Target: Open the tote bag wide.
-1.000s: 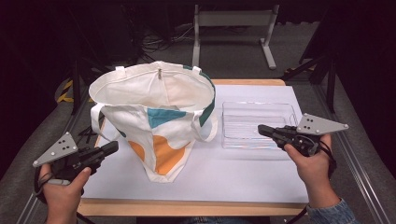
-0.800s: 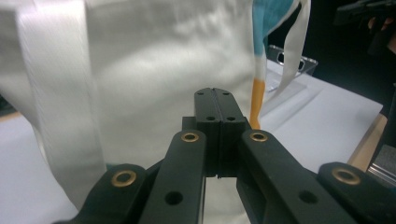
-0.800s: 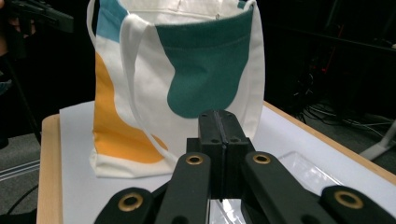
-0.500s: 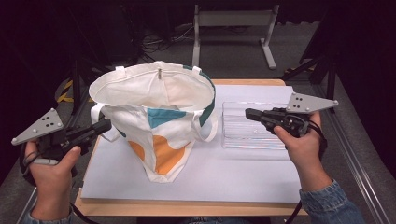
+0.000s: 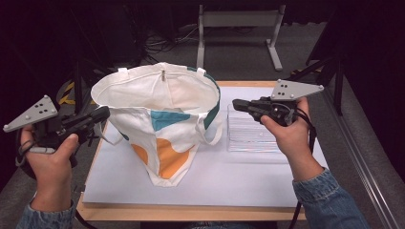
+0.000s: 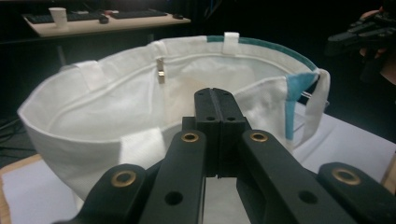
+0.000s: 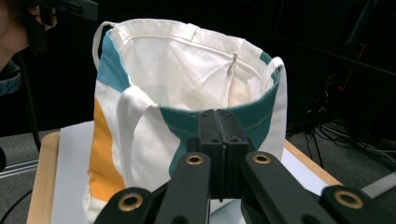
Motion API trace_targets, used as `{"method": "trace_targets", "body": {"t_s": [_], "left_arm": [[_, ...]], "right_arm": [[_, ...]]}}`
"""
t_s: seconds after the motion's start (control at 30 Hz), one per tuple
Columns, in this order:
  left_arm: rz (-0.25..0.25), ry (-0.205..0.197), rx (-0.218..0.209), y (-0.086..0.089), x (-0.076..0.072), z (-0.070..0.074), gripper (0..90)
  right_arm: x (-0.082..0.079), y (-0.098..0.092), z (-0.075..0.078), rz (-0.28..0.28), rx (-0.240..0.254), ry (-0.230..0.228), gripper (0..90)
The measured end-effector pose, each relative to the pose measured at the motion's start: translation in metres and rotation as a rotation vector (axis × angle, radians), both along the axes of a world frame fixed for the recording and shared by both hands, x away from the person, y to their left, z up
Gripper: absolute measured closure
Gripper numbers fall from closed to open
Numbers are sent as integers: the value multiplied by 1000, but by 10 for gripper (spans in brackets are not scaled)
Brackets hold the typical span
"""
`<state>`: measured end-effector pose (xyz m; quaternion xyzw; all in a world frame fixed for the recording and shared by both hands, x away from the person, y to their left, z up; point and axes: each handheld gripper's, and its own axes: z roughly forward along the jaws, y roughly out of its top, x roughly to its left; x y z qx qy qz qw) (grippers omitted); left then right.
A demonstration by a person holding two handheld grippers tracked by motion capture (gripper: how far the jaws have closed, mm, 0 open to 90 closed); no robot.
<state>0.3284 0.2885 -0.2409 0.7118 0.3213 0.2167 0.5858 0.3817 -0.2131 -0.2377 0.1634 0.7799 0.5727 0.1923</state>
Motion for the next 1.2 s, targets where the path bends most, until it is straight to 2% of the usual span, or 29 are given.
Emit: {"method": "trace_targets", "body": {"t_s": [0.23,0.5,0.63,0.83,0.97,1.07,1.2], "left_arm": [[55,7,26,10,24,9,900],[89,36,28,12,48,1,900],[73,40,22,9,53,-5,900],[70,53,31,4,58,-9,900],[82,84,33,5,65,-15,900],[75,98,24,5,66,-20,900],[69,98,49,0,63,-26,900]], "right_arm": [[9,19,6,13,10,-14,900],[20,44,6,14,27,-27,890],[24,53,3,15,30,-29,883],[28,64,-2,15,8,-24,882],[32,69,-7,-2,-29,-19,880],[34,70,-12,-4,-36,-12,879],[33,70,-18,-1,-37,-4,879]]}}
